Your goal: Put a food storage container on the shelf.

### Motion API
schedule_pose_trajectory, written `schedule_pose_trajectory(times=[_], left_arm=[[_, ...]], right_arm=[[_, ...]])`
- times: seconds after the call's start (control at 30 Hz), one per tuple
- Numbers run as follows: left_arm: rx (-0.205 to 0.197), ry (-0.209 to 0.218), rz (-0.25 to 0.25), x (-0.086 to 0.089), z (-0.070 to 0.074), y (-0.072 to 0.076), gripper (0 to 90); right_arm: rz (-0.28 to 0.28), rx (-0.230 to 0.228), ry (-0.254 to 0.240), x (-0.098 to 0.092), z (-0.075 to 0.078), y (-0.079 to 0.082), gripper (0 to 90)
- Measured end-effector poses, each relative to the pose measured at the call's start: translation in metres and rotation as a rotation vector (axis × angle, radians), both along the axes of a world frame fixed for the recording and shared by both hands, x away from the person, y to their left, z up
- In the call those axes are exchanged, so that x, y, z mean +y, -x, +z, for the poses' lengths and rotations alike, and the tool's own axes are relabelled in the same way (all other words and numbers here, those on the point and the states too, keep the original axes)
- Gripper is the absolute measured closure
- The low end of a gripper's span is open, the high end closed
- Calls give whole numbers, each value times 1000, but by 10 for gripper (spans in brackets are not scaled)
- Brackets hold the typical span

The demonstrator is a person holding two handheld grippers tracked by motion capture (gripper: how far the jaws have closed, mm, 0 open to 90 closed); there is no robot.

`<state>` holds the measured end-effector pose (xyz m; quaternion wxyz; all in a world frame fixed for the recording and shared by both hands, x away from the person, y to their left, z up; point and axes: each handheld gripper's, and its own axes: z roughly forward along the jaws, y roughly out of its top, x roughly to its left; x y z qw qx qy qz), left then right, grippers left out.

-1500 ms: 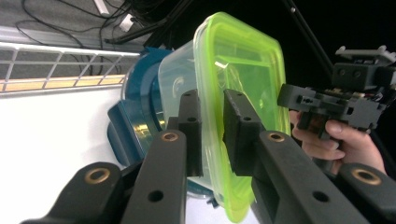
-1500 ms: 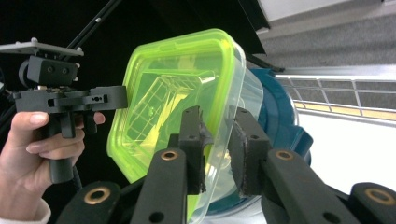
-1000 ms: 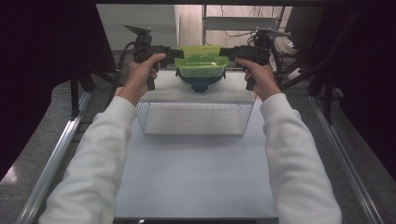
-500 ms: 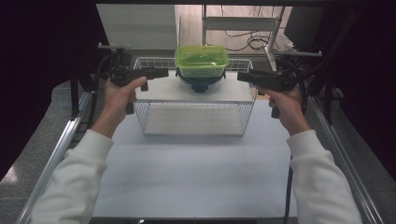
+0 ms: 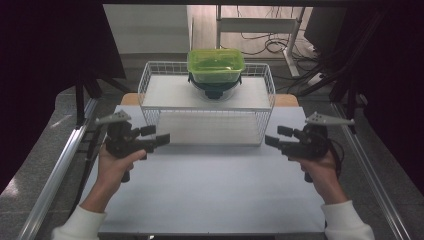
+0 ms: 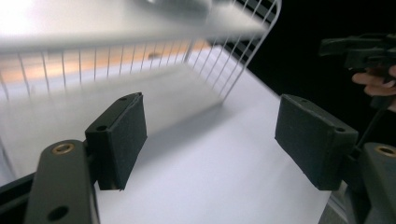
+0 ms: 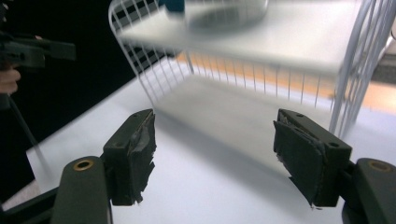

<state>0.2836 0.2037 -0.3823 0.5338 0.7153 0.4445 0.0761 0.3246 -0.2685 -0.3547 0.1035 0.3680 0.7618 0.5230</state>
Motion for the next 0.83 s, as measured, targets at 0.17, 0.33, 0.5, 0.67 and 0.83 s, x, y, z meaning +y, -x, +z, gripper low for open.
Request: schedule_pose_trajectory(times=[0.17,0.33,0.5,0.67,0.83], left_arm=[[37,-50,14,1,-30,17,243],[74,-94,10,0,-51,25,243],[94,-129,-4,-5,-61,27,241],[91,-114,1,-4,-60,27,238],[100,-115,10,-5,-61,25,228]], right_arm=[[0,22,44,-3,-32,18,296],[-11,68,49,-7,-53,23,296],[-19,97,77,-7,-64,24,294],[-23,72,75,-5,-62,26,282],[-27,46,67,-7,-58,28,247]])
